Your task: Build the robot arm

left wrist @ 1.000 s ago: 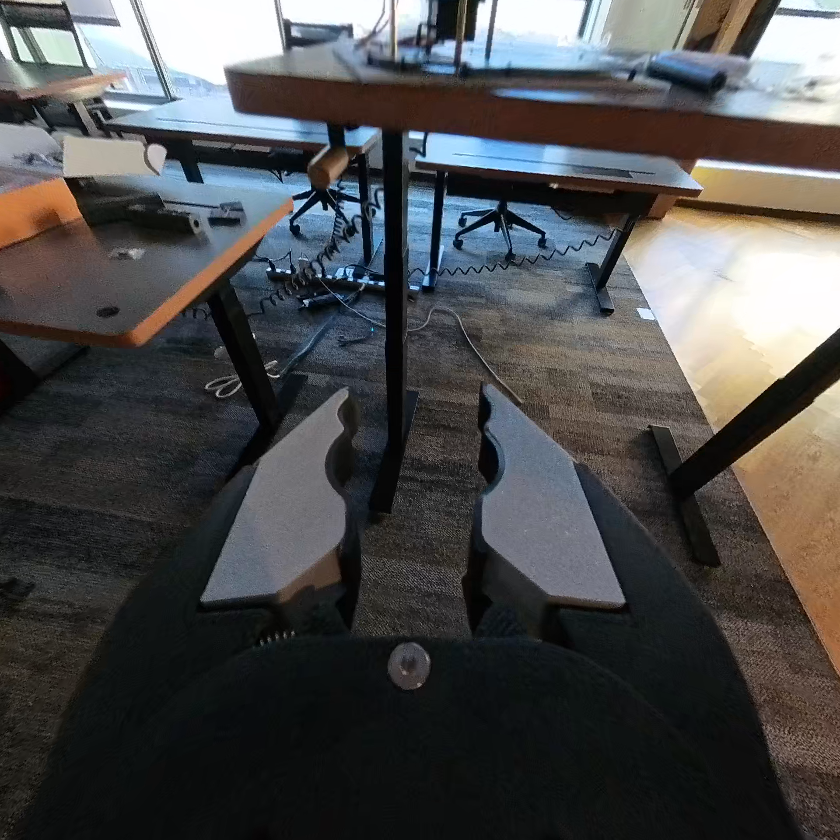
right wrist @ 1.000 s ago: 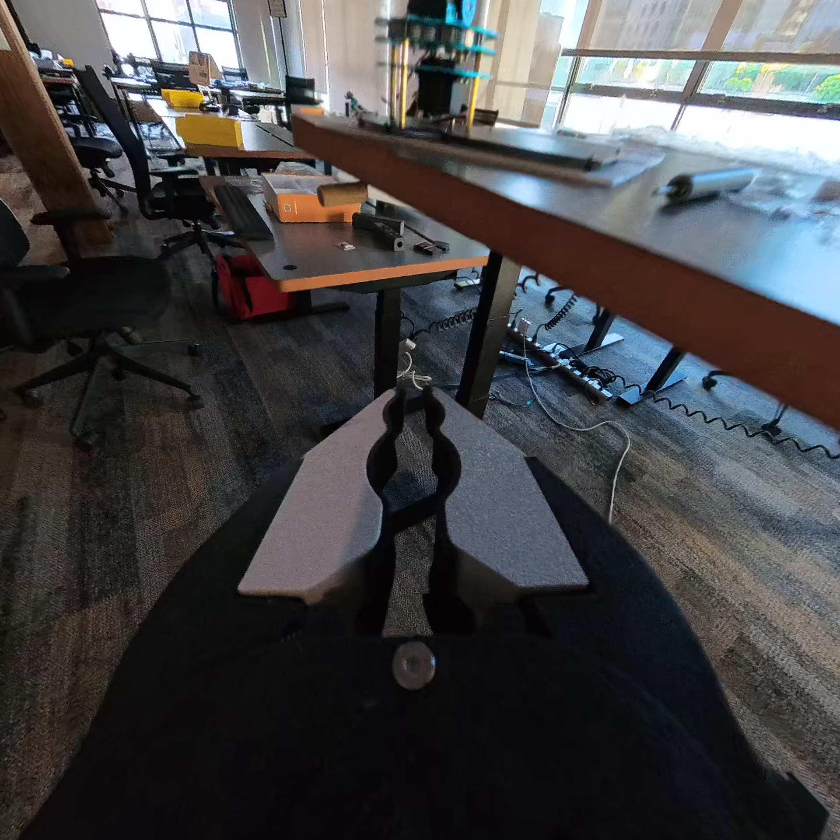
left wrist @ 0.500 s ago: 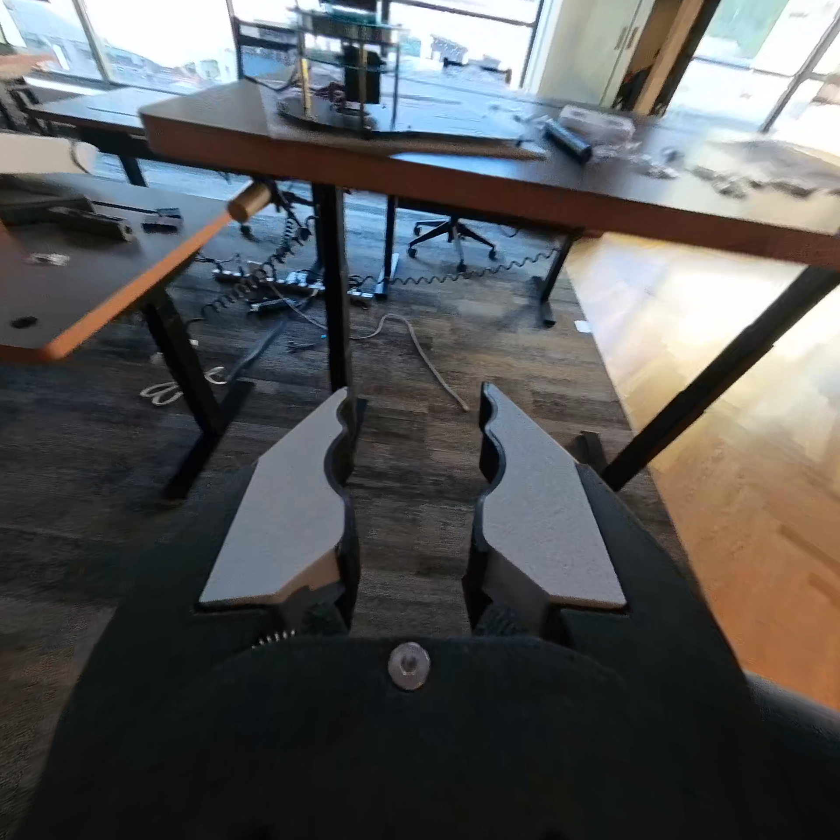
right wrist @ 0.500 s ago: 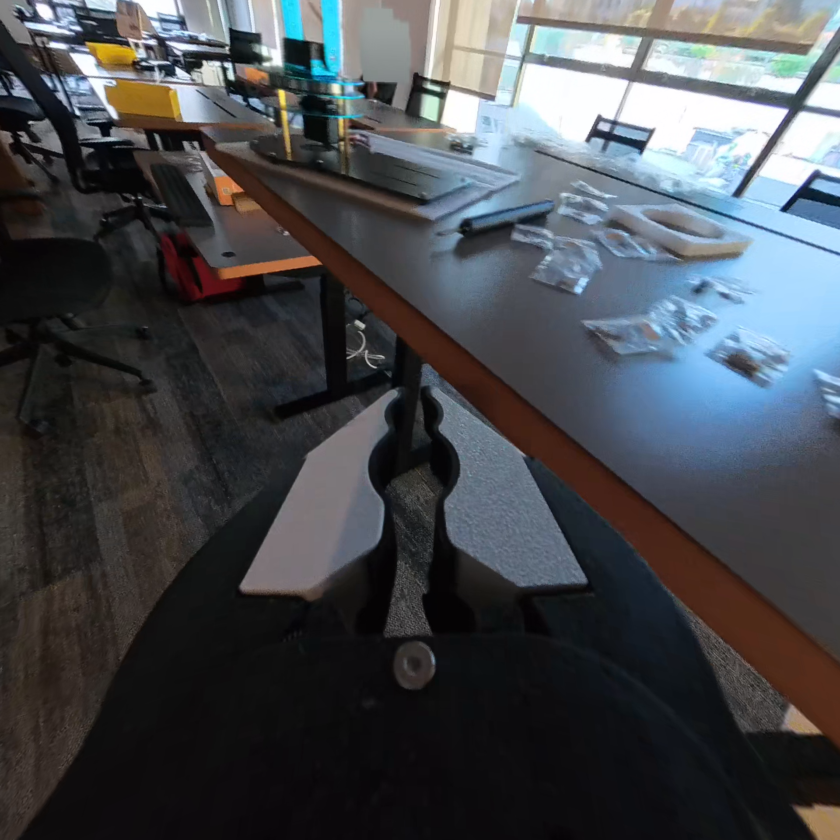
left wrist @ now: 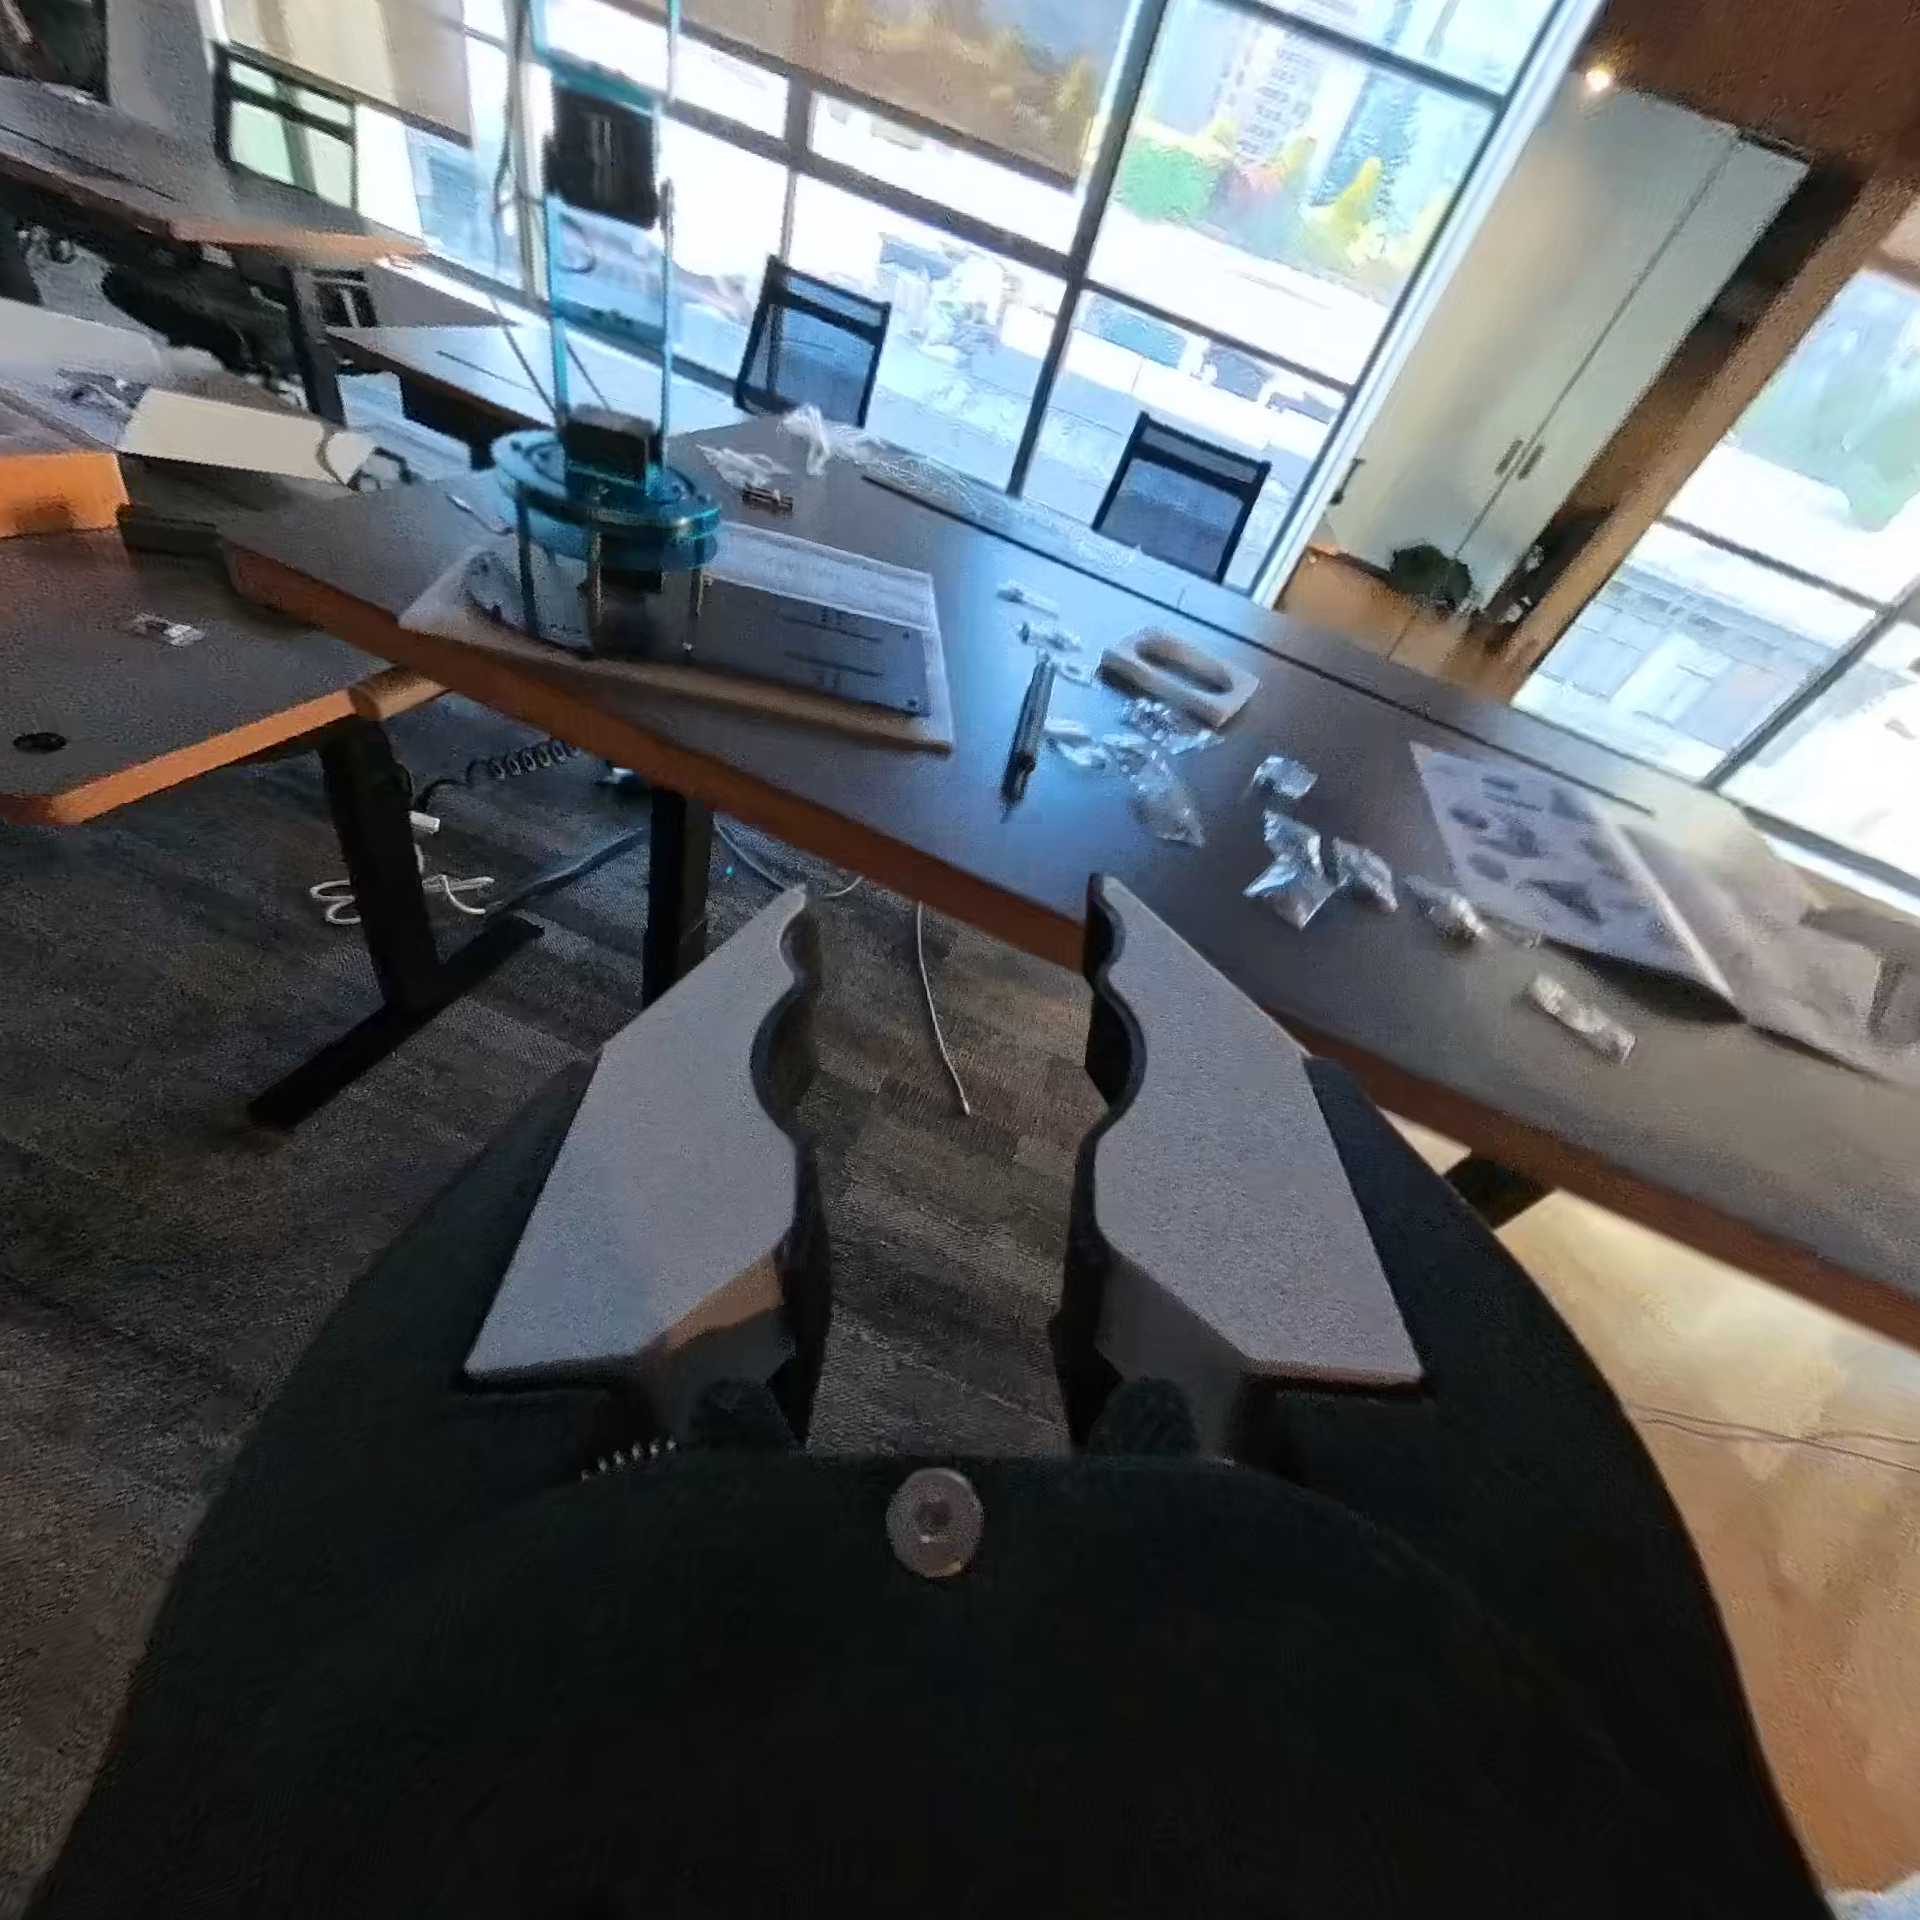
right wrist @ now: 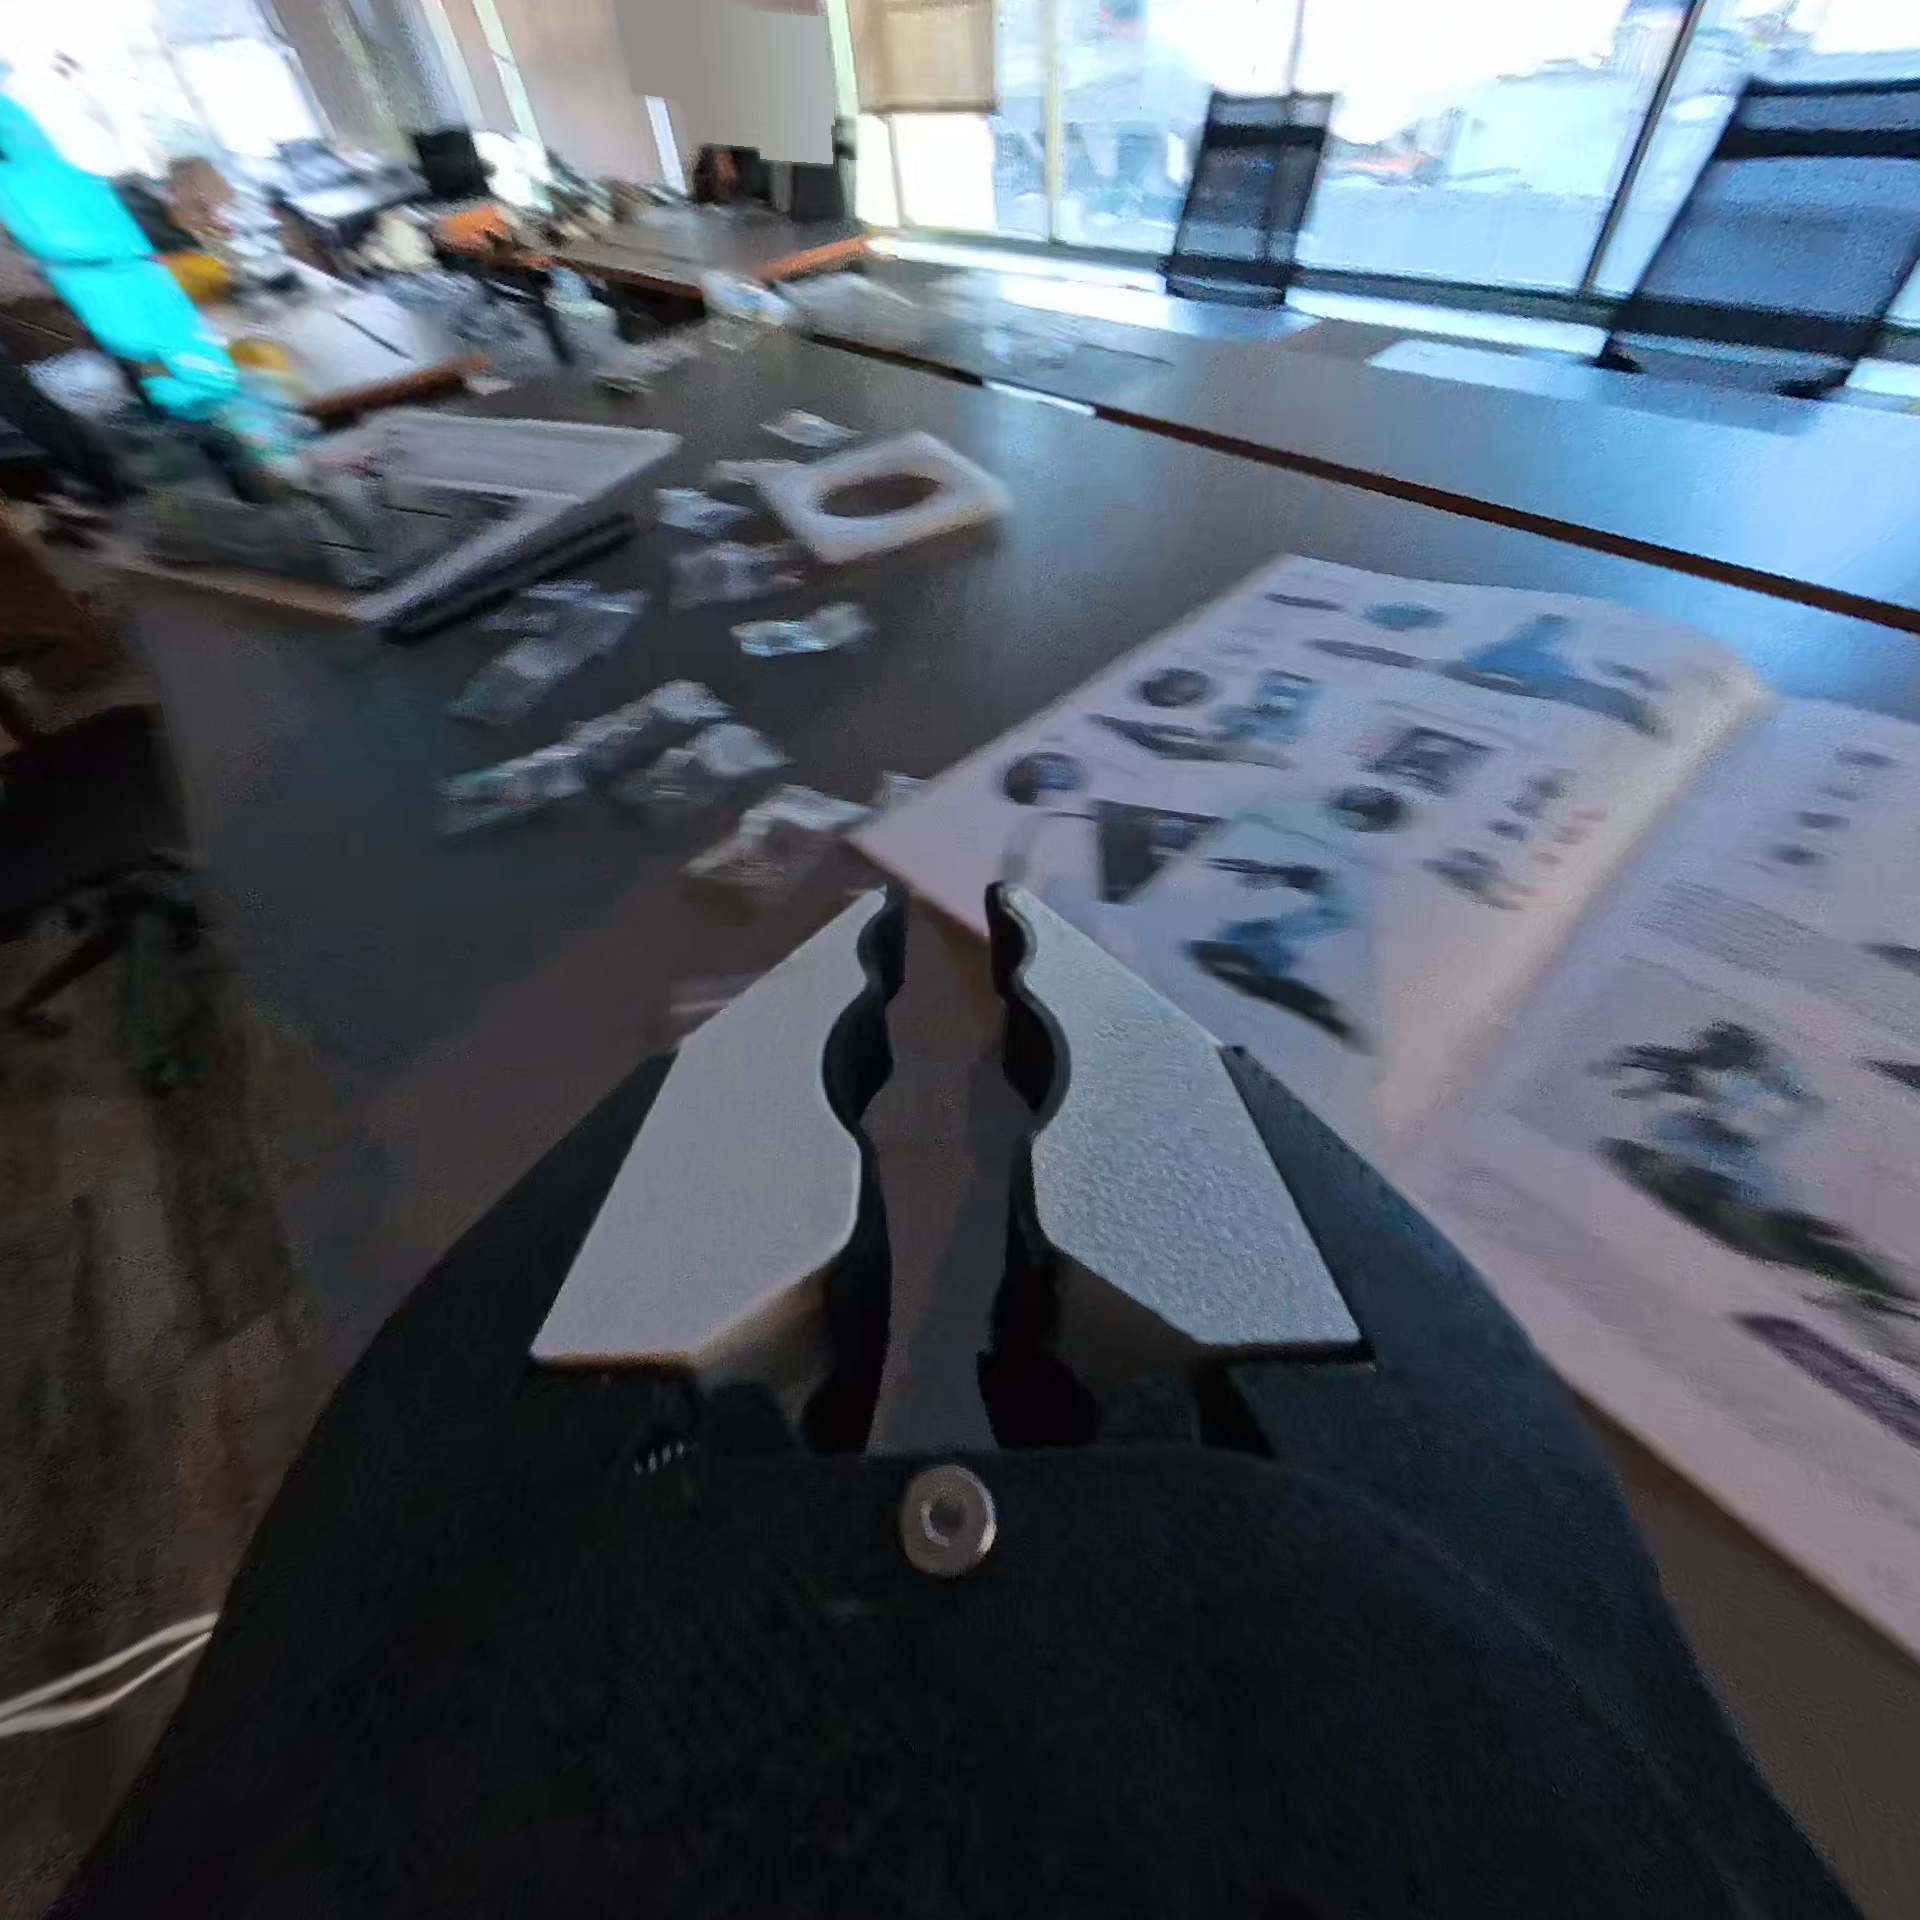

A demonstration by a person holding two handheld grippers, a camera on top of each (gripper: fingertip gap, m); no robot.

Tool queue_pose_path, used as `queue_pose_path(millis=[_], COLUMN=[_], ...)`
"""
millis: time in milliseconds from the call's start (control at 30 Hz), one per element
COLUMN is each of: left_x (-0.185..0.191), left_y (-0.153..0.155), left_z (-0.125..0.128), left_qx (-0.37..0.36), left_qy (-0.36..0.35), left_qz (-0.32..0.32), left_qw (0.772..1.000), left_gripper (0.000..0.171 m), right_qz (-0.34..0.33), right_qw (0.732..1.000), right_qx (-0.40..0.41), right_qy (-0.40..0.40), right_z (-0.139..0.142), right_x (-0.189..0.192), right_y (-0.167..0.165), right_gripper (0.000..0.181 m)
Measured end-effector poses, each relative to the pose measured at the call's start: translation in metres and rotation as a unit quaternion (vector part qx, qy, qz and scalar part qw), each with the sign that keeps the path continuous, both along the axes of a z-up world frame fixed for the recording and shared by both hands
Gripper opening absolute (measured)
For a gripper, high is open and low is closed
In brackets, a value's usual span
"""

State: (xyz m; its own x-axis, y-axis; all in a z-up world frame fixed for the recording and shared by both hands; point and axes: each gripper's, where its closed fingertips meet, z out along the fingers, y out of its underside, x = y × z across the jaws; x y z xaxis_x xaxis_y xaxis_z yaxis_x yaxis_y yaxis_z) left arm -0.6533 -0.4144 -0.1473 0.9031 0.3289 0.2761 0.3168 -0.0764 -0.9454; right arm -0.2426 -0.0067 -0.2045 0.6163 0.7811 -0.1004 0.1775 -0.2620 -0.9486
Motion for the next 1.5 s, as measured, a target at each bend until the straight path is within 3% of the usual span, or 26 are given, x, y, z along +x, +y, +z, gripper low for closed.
queue_pose_path(millis=[167, 233, 300, 433, 533, 733, 1000, 1500], left_x=[0.022, 0.025, 0.028, 0.036, 0.041, 0.044, 0.043, 0.028], left_y=[0.040, 0.051, 0.064, 0.097, 0.115, 0.128, 0.155, 0.160], left_z=[0.058, 0.077, 0.086, 0.095, 0.102, 0.118, 0.133, 0.135], left_qx=[-0.021, -0.021, -0.025, -0.021, -0.024, -0.047, -0.055, -0.058], left_qy=[-0.011, 0.006, 0.014, 0.015, 0.022, 0.045, 0.075, 0.083], left_qz=[0.038, 0.063, 0.086, 0.097, 0.106, 0.135, 0.128, 0.119], left_qw=[0.999, 0.998, 0.996, 0.995, 0.994, 0.989, 0.987, 0.988], left_gripper=[0.050, 0.049, 0.049, 0.049, 0.048, 0.046, 0.042, 0.044], right_qz=[-0.039, -0.045, -0.016, 0.025, 0.040, 0.044, 0.048, 0.047], right_qw=[0.999, 0.998, 0.999, 1.000, 0.999, 0.997, 0.995, 0.997], right_qx=[0.029, 0.050, 0.000, -0.013, 0.005, -0.027, -0.056, -0.043], right_qy=[0.001, 0.014, 0.045, 0.010, 0.014, 0.066, 0.069, 0.046], right_z=[0.003, -0.003, -0.017, -0.038, -0.034, -0.029, -0.033, -0.036], right_x=[0.044, 0.048, 0.039, 0.020, 0.009, 0.014, 0.011, 0.007], right_y=[0.071, 0.082, 0.075, 0.066, 0.068, 0.071, 0.073, 0.070], right_gripper=[0.013, 0.014, 0.015, 0.009, 0.006, 0.000, 0.000, 0.000])
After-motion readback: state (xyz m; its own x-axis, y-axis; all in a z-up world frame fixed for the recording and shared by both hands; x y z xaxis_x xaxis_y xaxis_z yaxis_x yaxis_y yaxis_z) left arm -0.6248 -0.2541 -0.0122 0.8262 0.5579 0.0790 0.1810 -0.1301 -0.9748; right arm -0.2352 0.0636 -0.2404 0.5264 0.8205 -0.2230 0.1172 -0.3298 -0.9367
